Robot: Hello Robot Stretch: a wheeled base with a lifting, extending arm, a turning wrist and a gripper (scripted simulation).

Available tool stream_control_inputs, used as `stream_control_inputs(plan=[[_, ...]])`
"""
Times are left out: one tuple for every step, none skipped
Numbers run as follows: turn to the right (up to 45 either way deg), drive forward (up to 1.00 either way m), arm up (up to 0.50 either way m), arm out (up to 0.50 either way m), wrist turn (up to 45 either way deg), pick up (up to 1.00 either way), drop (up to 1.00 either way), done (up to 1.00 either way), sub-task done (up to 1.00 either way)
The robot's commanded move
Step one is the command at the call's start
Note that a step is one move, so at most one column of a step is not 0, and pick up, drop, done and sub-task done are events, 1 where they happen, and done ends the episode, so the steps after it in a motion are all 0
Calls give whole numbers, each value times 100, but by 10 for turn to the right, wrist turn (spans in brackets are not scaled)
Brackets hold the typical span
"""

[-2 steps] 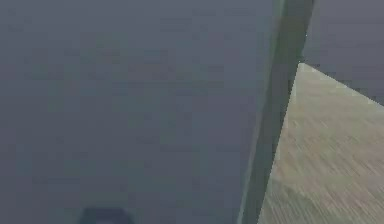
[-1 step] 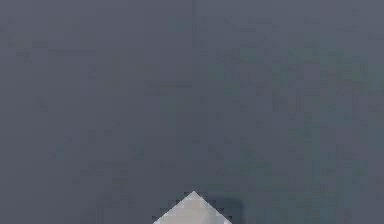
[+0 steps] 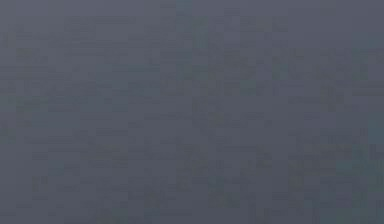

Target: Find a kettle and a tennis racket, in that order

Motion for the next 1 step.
stream_control_inputs(plan=[[-450, 0, 0, 0, 0, 0, 0, 0, 0]])
